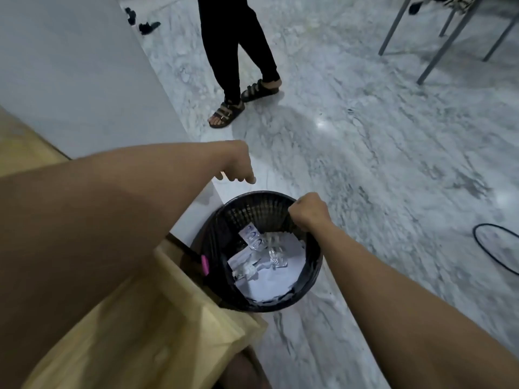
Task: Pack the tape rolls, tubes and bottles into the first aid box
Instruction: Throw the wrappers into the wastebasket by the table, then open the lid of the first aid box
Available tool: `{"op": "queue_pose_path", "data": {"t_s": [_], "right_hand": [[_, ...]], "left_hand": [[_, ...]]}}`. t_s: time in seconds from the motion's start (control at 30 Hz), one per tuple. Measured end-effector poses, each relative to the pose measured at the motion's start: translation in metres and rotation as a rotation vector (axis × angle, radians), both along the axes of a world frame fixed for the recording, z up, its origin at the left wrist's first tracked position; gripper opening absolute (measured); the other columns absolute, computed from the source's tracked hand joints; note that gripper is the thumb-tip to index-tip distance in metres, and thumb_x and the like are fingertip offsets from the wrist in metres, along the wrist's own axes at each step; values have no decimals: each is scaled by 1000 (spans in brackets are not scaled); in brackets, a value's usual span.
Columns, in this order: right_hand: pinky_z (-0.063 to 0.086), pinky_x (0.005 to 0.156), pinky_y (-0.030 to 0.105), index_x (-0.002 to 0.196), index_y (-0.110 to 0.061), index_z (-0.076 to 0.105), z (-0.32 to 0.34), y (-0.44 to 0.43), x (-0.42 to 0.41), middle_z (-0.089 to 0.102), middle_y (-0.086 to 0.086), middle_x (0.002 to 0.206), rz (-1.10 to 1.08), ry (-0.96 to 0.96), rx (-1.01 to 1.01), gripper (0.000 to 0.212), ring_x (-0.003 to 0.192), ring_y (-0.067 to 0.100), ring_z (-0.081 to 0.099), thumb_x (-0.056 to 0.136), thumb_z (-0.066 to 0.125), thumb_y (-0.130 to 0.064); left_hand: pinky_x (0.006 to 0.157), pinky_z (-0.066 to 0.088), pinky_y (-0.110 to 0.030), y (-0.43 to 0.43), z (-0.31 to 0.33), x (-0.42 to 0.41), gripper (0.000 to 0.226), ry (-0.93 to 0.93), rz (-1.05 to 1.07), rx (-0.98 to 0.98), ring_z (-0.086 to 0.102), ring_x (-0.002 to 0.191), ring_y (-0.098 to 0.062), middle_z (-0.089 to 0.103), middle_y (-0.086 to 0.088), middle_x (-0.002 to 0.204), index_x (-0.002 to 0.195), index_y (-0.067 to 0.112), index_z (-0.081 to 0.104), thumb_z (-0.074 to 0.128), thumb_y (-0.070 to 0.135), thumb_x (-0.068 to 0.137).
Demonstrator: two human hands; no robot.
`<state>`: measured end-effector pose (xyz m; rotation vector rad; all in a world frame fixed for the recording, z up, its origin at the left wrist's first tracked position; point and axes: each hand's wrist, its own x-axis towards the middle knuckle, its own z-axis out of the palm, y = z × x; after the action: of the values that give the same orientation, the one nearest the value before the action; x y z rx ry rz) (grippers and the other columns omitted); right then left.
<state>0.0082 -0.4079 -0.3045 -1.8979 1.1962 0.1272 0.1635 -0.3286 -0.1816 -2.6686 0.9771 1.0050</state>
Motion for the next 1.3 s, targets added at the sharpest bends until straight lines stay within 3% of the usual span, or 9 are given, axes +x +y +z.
{"op": "queue_pose_path", "data": {"t_s": [0.13, 0.2, 0.27, 0.4, 0.5, 0.67, 0.9, 1.3], "right_hand": [[34, 50, 28, 75, -7, 52, 56, 7, 4, 54, 9, 72, 160, -53, -113, 16, 73, 30, 58, 90, 52, -14], [45, 68, 31, 101, -6, 63, 90, 13, 4, 66, 15, 106, 268, -86, -182, 20, 101, 33, 63, 96, 50, -21], [46, 89, 35, 131, -4, 57, 128, 24, 1, 59, 17, 133, 345, -111, -272, 39, 119, 34, 57, 101, 47, -26], [41, 104, 39, 150, -7, 38, 198, 55, -7, 46, 14, 150, 489, -160, -425, 55, 135, 31, 46, 104, 43, -36], [43, 102, 42, 152, -10, 34, 242, 84, -14, 43, 14, 152, 569, -208, -528, 57, 135, 32, 45, 103, 42, -39], [46, 93, 44, 137, -12, 45, 302, 143, -28, 49, 17, 143, 688, -277, -661, 42, 126, 33, 48, 102, 41, -35], [38, 110, 46, 151, -9, 36, 345, 227, -46, 43, 13, 152, 827, -387, -760, 56, 140, 31, 38, 103, 42, -38], [42, 104, 42, 144, -9, 46, 378, 373, -67, 51, 13, 146, 1060, -620, -835, 52, 135, 31, 45, 100, 46, -37]], "left_hand": [[94, 52, -42, 31, 41, -14, 45, -325, -244, -26, 60, 114, -32, 66, -12, 124, 123, 6, 68, 56, 41, 98], [91, 52, -42, 54, 65, -20, 44, -459, -306, -31, 59, 117, -31, 62, -10, 128, 132, 13, 60, 49, 41, 101], [94, 51, -44, 78, 90, -26, 46, -573, -327, -46, 57, 120, -30, 60, -8, 131, 137, 19, 55, 43, 45, 101], [99, 44, -44, 127, 139, -45, 47, -727, -325, -138, 53, 122, -30, 62, -9, 129, 137, 21, 54, 37, 46, 101], [105, 35, -47, 168, 176, -68, 51, -835, -292, -173, 46, 129, -31, 61, -10, 131, 140, 19, 50, 32, 48, 102], [106, 34, -48, 248, 219, -102, 55, -944, -159, -208, 42, 134, -29, 59, -7, 135, 140, 18, 50, 31, 51, 100], [110, 32, -47, 367, 261, -150, 56, -1058, 13, -188, 38, 140, -29, 57, -8, 140, 143, 16, 50, 32, 49, 102], [108, 34, -50, 527, 256, -232, 54, -1099, 364, -185, 41, 139, -30, 61, -4, 136, 142, 19, 51, 30, 49, 102]]}}
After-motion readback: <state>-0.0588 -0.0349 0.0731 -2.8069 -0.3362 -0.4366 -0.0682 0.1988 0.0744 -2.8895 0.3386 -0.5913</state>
